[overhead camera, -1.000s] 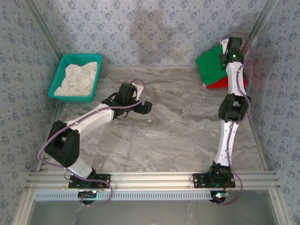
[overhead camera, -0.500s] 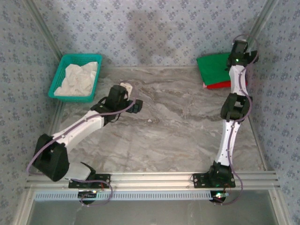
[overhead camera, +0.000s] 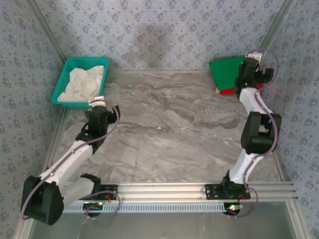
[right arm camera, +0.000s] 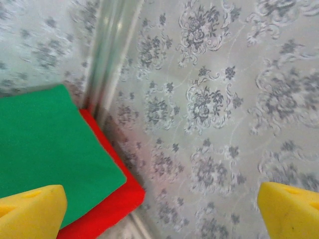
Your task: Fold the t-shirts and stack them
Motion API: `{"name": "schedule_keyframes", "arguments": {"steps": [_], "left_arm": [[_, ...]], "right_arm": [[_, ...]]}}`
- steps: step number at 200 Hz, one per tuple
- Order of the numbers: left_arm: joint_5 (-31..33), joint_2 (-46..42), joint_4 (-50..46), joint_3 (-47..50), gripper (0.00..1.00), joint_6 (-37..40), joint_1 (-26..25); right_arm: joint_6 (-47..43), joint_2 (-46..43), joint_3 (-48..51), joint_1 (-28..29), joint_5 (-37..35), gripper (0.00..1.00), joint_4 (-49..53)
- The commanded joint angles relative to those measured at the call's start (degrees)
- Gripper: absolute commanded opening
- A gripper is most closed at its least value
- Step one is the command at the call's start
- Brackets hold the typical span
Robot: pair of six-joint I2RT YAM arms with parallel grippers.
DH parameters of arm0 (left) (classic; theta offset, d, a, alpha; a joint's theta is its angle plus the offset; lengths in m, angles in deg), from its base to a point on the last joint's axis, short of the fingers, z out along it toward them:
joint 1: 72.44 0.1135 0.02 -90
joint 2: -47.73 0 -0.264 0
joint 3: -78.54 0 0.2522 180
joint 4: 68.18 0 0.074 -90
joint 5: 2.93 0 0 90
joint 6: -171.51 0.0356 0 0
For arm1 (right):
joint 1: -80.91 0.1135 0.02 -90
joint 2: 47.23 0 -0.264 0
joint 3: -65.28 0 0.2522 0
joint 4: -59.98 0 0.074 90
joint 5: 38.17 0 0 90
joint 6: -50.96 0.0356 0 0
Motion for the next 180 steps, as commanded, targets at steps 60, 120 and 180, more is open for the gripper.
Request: {"name": "schedule_keyframes", "arguments": {"steps": [60,120,180], "left_arm": [[4.50,-13.89,17.96,22.56,0.98,6.02,10.40],[-9.82,-4.54,28.35,24.69,0.98,6.35,15.87],[-14.43,17.91,35.22,12.99,0.98,11.40,15.76]], "right_arm": [[14.18,-30.05,39.60,13.90,9.28,1.00,-8.53],[16.52,-35.74,53.04,16.85,7.12,1.00,-8.31],[17.35,-26.14,54.19,10.03,14.88,1.00,-15.80]]}}
